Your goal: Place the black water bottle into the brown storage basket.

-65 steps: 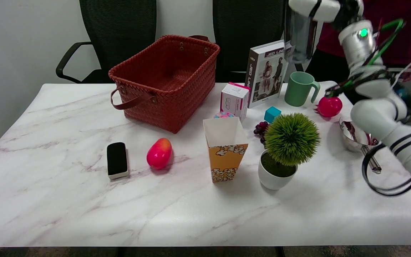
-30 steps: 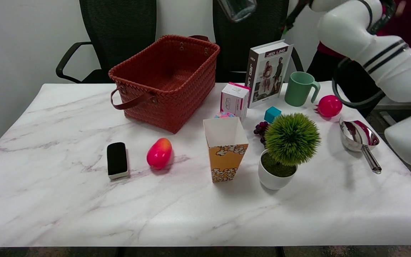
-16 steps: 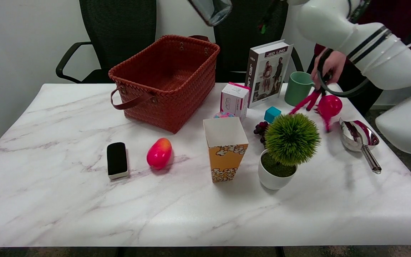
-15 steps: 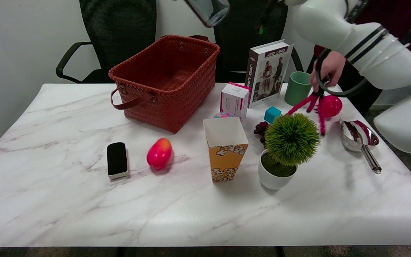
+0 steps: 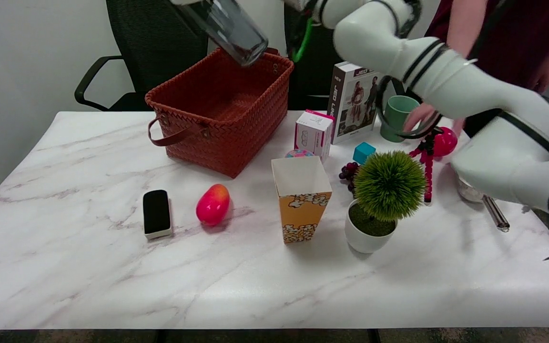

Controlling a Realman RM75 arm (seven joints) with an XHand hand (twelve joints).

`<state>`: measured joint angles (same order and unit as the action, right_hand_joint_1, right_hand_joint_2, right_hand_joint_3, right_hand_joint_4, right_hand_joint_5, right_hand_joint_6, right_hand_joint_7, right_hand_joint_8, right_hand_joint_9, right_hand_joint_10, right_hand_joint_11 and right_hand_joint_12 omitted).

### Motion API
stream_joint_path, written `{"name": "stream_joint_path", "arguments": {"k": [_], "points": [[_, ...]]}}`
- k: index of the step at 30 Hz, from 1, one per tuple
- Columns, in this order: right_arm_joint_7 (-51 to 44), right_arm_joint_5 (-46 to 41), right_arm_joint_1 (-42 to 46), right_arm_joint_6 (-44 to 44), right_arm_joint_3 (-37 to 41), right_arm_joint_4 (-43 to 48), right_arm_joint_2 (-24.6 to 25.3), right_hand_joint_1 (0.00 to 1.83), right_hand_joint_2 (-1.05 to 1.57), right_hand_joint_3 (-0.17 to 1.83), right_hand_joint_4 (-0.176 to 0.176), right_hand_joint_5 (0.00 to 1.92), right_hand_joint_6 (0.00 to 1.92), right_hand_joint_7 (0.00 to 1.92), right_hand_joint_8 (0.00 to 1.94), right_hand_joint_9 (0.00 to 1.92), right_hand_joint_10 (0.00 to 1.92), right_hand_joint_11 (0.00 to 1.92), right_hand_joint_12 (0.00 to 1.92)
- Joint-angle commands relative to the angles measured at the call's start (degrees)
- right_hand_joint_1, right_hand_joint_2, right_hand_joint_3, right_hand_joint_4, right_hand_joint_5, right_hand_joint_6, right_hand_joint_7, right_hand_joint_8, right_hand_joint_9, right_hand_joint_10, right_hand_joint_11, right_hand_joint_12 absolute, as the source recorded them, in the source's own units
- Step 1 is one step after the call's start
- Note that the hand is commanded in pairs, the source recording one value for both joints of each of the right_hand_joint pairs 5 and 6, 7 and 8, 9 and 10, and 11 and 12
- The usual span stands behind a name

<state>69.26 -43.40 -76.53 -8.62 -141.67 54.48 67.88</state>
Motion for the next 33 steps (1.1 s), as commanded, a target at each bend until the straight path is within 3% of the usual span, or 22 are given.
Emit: {"name": "stream_joint_path", "arguments": {"k": [1, 12, 33], "points": [[-2.4, -0.9, -1.3, -1.4, -1.6, -20.2, 14.9, 1.25, 1.07, 0.63, 0.000, 0.86, 0.86, 1.30, 1.30, 1.30, 1.30, 1.02, 1.02], [-3.3, -0.9, 0.3, 0.1, -0.7, -25.9, 17.8, 1.22, 1.16, 0.61, 0.000, 0.88, 0.88, 1.31, 1.31, 1.32, 1.32, 1.03, 1.03], [-8.1, -0.5, -0.1, 0.6, 2.5, -26.5, 19.3, 1.15, 1.34, 0.58, 0.000, 0.94, 0.94, 1.36, 1.36, 1.39, 1.39, 1.14, 1.14]]}}
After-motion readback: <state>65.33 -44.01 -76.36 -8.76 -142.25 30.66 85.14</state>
